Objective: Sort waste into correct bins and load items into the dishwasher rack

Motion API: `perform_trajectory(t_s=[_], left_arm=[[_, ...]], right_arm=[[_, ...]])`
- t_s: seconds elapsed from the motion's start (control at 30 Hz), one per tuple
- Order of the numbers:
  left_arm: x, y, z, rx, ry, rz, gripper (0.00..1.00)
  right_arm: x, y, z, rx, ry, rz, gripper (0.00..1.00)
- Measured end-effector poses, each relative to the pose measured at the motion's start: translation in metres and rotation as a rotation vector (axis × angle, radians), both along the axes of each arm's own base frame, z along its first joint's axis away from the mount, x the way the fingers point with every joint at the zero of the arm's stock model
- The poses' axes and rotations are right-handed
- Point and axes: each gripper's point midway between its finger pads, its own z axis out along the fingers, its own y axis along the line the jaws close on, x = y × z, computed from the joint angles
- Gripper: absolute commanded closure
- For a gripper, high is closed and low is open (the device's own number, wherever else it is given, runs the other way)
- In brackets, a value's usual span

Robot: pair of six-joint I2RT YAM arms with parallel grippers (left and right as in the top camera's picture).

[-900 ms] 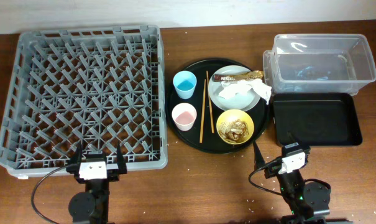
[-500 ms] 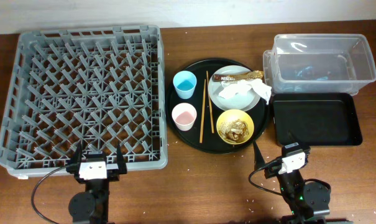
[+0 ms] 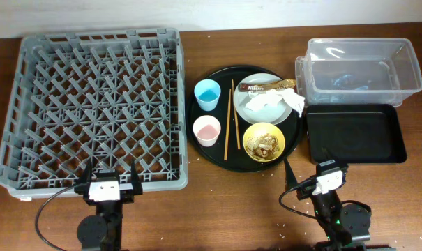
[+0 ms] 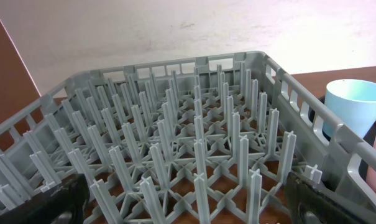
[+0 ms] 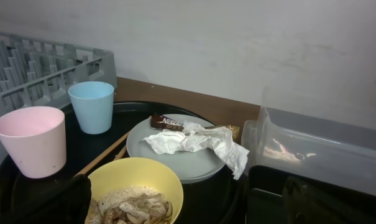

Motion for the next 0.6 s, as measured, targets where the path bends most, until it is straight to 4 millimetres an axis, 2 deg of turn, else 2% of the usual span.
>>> perform_trajectory(t_s=[0.4,0.6], left_arm=[[0.0000,0.0000,0.0000,0.000,0.000,0.000,0.00],[0.0000,0.0000,0.0000,0.000,0.000,0.000,0.00]], right_arm=[[-0.0001,0.0003,0.0001,0.001,0.000,0.001,0.02],[-0.0009,0.0039,0.0014,0.054,0.007,0.020,0.01]])
